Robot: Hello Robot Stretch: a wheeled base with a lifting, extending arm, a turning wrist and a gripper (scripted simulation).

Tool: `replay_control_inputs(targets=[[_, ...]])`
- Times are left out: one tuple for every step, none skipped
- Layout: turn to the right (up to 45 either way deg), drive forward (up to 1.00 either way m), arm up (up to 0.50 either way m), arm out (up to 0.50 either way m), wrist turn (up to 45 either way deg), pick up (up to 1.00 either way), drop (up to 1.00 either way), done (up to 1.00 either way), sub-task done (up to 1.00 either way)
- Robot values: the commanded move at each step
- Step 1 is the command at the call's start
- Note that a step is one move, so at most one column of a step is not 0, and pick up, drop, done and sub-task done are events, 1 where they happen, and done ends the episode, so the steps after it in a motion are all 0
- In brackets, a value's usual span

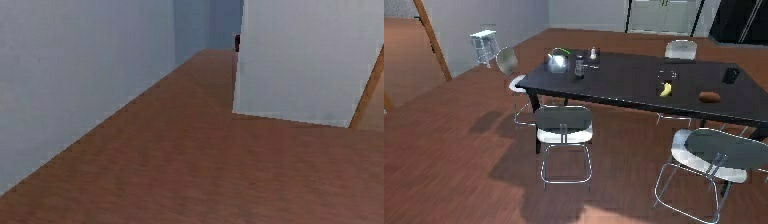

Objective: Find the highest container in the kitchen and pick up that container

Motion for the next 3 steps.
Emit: replay_control_inputs(targets=[[0.0, 1.0, 0.0, 0.0, 0.0, 0.0, 0.0, 0.0, 0.0], [0.0, 1.0, 0.0, 0.0, 0.0, 0.0, 0.0, 0.0, 0.0], [0.0, 0.65, 0.0, 0.0, 0.0, 0.0, 0.0, 0.0, 0.0]])
